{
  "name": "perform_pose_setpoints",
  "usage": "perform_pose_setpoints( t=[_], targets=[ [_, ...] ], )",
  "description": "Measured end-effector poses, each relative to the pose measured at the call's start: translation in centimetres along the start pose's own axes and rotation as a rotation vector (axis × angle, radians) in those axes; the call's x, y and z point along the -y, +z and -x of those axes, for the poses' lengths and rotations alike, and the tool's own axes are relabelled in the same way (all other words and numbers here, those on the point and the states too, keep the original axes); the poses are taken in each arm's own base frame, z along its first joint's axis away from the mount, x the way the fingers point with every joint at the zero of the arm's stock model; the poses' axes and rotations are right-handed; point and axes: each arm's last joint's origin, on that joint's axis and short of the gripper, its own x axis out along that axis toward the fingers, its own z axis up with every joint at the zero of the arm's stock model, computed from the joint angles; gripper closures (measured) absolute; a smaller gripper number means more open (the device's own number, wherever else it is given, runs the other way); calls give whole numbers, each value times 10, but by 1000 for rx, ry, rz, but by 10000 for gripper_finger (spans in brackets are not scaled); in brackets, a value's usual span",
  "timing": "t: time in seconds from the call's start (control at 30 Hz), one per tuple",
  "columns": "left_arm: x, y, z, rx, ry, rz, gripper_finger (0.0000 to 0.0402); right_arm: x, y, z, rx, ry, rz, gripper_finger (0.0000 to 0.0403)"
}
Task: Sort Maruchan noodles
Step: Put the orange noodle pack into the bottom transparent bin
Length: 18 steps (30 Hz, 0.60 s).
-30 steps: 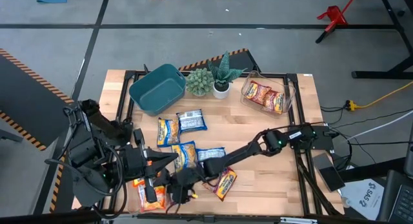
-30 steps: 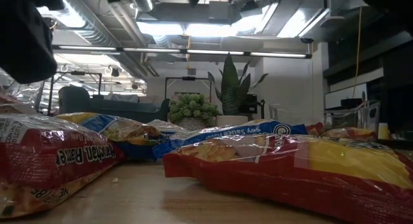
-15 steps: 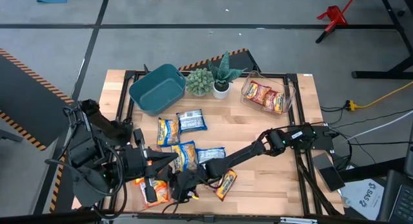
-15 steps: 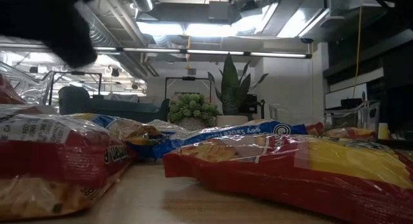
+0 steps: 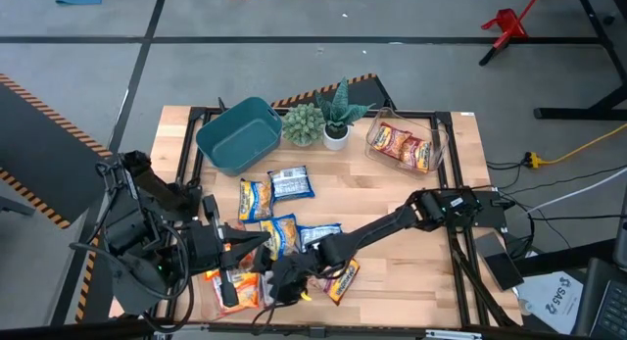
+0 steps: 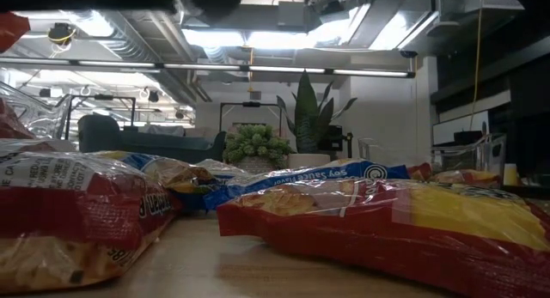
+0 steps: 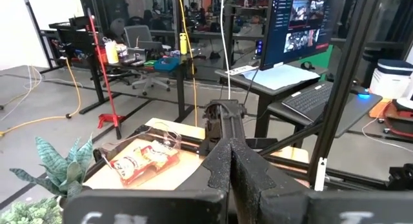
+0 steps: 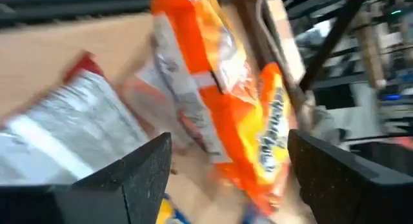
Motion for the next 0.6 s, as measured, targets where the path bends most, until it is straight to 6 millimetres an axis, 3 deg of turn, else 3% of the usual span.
perform_pose_setpoints(
  t=[0.13, 0.23, 0.37, 0.53, 0.6],
  targets=[
    [0, -1, 0, -2, 0, -7, 401, 0, 11, 10, 64, 34, -55, 118],
    [0, -1, 0, -4, 1, -12, 401, -2, 18, 12, 96, 28, -83, 153],
    [-1, -2, 0, -6, 2, -18, 401, 1, 20, 11, 127, 5, -151, 234],
    [-1, -2, 0, -7, 2, -19, 401, 4, 18, 5, 167, -18, -242, 362],
    [-1, -2, 0, -7, 2, -17, 401, 3, 18, 1, 186, -21, -268, 392]
  ],
)
